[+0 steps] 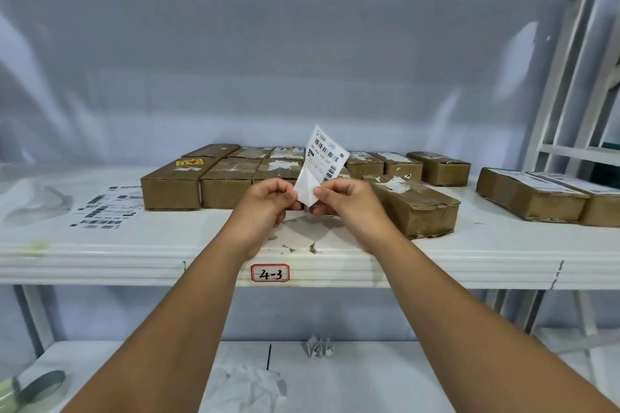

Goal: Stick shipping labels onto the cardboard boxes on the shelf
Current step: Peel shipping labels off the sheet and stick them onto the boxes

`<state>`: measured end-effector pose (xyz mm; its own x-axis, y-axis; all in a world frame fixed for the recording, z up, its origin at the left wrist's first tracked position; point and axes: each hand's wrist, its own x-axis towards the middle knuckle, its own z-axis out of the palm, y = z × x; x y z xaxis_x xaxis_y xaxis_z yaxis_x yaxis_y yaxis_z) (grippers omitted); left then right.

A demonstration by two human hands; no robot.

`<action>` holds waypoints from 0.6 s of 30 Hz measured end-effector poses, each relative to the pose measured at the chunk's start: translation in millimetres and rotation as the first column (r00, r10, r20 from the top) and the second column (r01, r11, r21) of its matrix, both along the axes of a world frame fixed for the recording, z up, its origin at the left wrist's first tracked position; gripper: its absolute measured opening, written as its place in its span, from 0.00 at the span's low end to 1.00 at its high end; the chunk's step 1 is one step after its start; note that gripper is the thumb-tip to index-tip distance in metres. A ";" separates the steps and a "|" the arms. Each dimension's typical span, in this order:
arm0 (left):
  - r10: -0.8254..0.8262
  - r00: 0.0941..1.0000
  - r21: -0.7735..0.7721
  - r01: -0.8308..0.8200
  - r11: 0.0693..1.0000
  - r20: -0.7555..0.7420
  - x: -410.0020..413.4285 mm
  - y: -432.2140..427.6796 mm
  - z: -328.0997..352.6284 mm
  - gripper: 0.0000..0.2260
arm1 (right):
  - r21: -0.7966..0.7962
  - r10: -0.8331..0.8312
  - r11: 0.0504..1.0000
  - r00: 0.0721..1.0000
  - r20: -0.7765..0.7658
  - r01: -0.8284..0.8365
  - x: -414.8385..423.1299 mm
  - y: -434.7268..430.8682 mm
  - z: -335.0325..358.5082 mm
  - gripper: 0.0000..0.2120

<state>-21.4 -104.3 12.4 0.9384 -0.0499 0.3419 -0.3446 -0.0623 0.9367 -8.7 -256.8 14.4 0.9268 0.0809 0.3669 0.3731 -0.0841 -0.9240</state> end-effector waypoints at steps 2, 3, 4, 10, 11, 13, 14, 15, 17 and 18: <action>0.010 0.999 -0.093 -0.014 0.996 -0.046 2.3 0.4 1.0 0.11 | 0.032 -0.052 0.998 0.999 -0.001 0.052 0.6 -0.4 0.6 0.07; 0.013 0.998 -0.163 -0.024 0.986 -0.069 2.8 0.5 1.5 0.11 | 0.051 -0.067 0.996 0.998 -0.004 0.067 0.5 -0.6 0.9 0.08; 0.020 0.996 -0.230 -0.038 0.973 -0.084 3.0 0.7 1.7 0.11 | 0.064 -0.081 0.995 0.997 -0.010 0.082 -0.1 -0.7 1.1 0.09; 0.104 0.990 -0.522 -0.140 0.841 -0.098 3.9 3.2 0.5 0.09 | 0.073 -0.136 0.988 0.990 -0.021 0.138 0.2 -0.5 0.4 0.11; 0.108 0.989 -0.562 -0.147 0.814 -0.102 3.8 3.2 1.1 0.09 | 0.078 -0.144 0.986 0.989 -0.023 0.146 0.5 -0.3 0.4 0.11; 0.127 0.985 -0.608 -0.171 0.775 -0.114 3.8 2.5 2.3 0.09 | 0.104 -0.162 0.981 0.986 -0.027 0.164 -0.1 -0.4 1.3 0.11; 0.152 0.980 -0.618 -0.197 0.761 -0.125 4.1 2.2 3.0 0.10 | 0.121 -0.170 0.978 0.985 -0.029 0.173 -0.8 -0.7 1.9 0.12; 0.184 0.973 -0.624 -0.231 0.747 -0.140 4.3 2.4 3.5 0.10 | 0.135 -0.180 0.974 0.983 -0.029 0.182 -1.2 -1.2 2.3 0.12; 0.247 0.954 -0.642 -0.299 0.706 -0.171 5.2 3.5 4.2 0.10 | 0.143 -0.207 0.968 0.978 -0.020 0.208 -2.7 -1.7 2.7 0.12; 0.280 0.942 -0.652 -0.330 0.682 -0.184 5.4 4.5 4.5 0.11 | 0.137 -0.227 0.964 0.974 -0.011 0.226 -3.6 -1.5 2.9 0.12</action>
